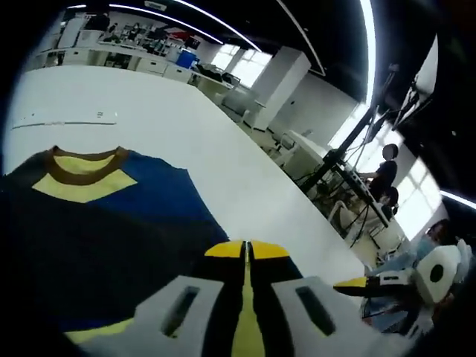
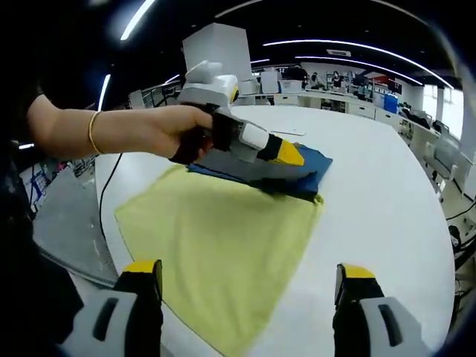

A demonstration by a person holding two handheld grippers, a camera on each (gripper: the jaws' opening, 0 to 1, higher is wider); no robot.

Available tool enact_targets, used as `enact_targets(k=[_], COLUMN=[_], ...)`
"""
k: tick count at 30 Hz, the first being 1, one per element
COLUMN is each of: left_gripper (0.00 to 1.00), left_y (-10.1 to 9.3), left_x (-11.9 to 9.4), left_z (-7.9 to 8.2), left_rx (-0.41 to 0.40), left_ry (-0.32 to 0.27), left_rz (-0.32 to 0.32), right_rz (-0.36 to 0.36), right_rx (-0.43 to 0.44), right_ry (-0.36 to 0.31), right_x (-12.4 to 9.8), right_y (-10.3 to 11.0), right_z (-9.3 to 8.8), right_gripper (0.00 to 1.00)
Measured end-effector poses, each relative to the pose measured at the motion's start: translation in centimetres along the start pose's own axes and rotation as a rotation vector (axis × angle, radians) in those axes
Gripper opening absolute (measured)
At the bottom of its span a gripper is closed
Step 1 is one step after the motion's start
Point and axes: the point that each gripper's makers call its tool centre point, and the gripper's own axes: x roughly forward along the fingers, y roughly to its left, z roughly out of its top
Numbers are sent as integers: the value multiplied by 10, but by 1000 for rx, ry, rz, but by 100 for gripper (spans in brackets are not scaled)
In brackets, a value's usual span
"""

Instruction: Fold the garment on the visible template until the final outline fits inside the template.

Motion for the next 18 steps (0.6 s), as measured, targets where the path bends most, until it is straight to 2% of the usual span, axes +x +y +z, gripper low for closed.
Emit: enact_targets(k=[3,6,13,16,18], left_gripper=[5,13,51,69,77], left_y=[-4,-5,1,9,15], left_x=[1,-1,-15,-23,-29], left_z=[-8,-10,-5,-1,1], left_rx=[19,49,165,180,182], left_ry=[30,35,31,8,-2], left_rz=[-12,-19,-15,-7,-4], right_rz=[3,8,38,52,66], right_rx=[0,-3,-30,-40,-47], right_ry=[-1,-2,21,27,31], right_x=[0,0,2,2,2], right_y=[0,1,4,5,6], right_z=[0,1,-1,0,1], right_gripper=[97,98,100,100,100])
